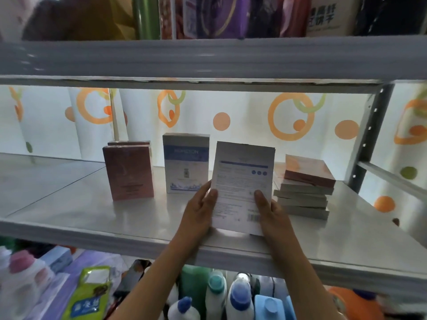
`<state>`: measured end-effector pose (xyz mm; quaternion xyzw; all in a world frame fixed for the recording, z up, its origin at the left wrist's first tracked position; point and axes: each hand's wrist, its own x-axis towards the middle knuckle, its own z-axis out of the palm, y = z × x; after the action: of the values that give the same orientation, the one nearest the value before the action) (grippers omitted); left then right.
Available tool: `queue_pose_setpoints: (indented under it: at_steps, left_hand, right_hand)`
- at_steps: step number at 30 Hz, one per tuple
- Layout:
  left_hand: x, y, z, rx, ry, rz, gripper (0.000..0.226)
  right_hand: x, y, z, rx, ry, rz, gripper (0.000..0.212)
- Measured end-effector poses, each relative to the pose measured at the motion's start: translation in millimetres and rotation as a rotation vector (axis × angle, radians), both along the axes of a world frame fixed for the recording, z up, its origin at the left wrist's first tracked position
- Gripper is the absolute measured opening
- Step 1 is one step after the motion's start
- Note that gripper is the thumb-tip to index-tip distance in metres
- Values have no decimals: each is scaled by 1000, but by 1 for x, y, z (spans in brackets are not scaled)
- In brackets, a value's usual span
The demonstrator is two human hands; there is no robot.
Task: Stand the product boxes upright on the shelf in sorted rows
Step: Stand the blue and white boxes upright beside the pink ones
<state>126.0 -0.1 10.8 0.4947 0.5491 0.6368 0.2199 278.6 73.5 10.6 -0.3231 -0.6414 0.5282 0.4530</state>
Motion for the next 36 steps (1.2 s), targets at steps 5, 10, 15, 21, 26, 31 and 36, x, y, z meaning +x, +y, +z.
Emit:
queue_pose_setpoints:
  at_steps: [5,10,15,21,26,31,36]
  left_hand:
    - [-1,0,0,-12,9,17,34]
    - [0,4,-7,49,112,149,34]
    - [19,2,4,142,442,386,17]
    - [47,1,31,-104,300,55,51]
    - [58,-8,40,-70,-128,-221,67]
    - [49,-20,39,8,-72,-161,51]
    - [17,-35,41,115,-284,-135,23]
  right_hand:
    - [0,2,-2,-16,8,4,46]
    - [0,2,-1,-27,20,10,49]
    - [0,4,-2,-83,88,0,51]
    - [9,-5,7,-175,378,255,57]
    - [10,-20,11,-147,304,249,36]
    - [2,-32,16,133,163,181,42]
    - [-7,-31,24,165,172,-37,55]
